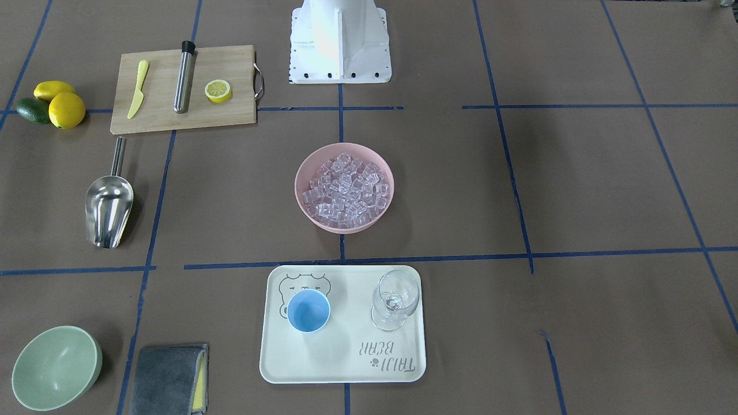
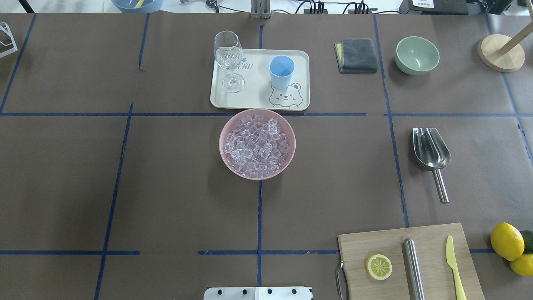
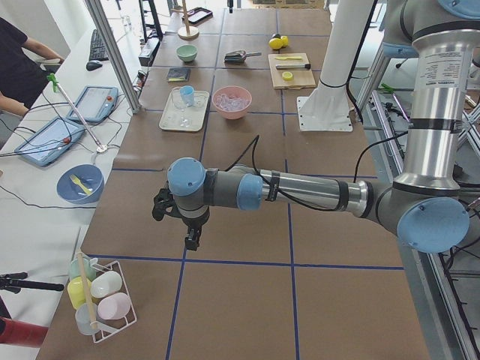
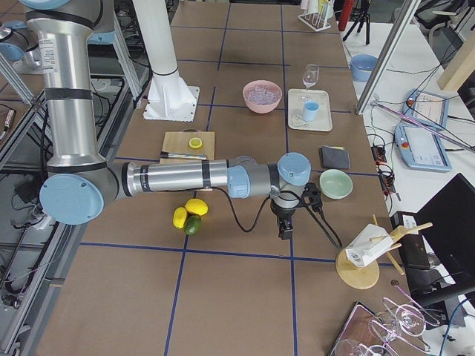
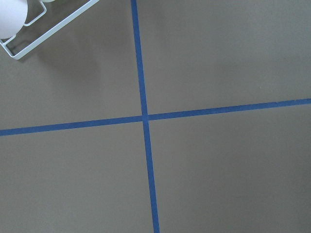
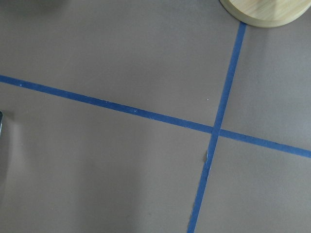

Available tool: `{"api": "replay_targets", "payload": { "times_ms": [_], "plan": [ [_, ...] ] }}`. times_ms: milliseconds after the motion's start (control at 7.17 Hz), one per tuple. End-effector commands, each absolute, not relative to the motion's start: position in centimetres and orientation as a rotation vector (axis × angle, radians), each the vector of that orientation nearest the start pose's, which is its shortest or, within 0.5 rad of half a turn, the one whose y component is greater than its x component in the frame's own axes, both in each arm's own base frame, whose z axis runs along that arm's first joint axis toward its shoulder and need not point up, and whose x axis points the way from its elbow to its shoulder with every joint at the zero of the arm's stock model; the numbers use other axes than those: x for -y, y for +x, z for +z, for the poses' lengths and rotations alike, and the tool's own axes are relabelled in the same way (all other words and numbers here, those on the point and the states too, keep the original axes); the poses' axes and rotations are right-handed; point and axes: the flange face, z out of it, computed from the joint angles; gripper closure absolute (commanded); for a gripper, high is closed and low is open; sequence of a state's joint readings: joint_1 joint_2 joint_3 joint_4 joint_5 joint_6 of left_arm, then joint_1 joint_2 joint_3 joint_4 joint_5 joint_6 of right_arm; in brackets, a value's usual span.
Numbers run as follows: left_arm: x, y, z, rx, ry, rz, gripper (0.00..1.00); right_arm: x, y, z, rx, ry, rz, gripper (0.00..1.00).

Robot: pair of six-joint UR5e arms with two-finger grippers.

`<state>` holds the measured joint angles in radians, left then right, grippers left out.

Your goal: Put ice in cup with scoop

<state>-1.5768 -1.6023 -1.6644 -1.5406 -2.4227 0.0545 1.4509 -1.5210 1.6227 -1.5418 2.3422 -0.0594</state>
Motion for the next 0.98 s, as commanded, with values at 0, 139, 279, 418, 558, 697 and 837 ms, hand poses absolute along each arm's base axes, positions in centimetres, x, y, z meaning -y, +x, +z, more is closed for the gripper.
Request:
{"api": "replay_targets", "payload": {
  "times_ms": [0,139,279,418,558,697,837],
  "plan": [
    [50.6,-6.0,59.4,-0.851,0.114,0.090,0.00,52.1,-0.5,60.4,0.774,0.149,-0.256,0.00],
    [50.5,-5.4,59.1,-0.903,0.113,0.096,0.00,51.1,-0.4,61.5,0.774,0.177,-0.271,0.00],
    [50.6,-5.2,58.8,-0.931,0.117,0.100,0.00,50.6,-1.3,61.9,0.786,0.201,-0.289,0.00],
    [50.7,-4.8,58.5,-0.932,0.136,0.118,0.00,50.4,-2.0,61.5,0.801,0.207,-0.299,0.00],
    [51.1,-2.5,58.0,-0.935,0.156,0.180,0.00,50.4,-2.6,60.7,0.809,0.216,-0.312,0.00],
    [51.2,-1.2,57.3,-0.937,0.201,0.232,0.00,50.1,-3.7,59.4,0.838,0.182,-0.242,0.00],
    [51.5,1.3,56.5,-0.945,0.217,0.296,0.00,49.1,-7.4,56.2,0.855,0.134,-0.169,0.00]
  ]
}}
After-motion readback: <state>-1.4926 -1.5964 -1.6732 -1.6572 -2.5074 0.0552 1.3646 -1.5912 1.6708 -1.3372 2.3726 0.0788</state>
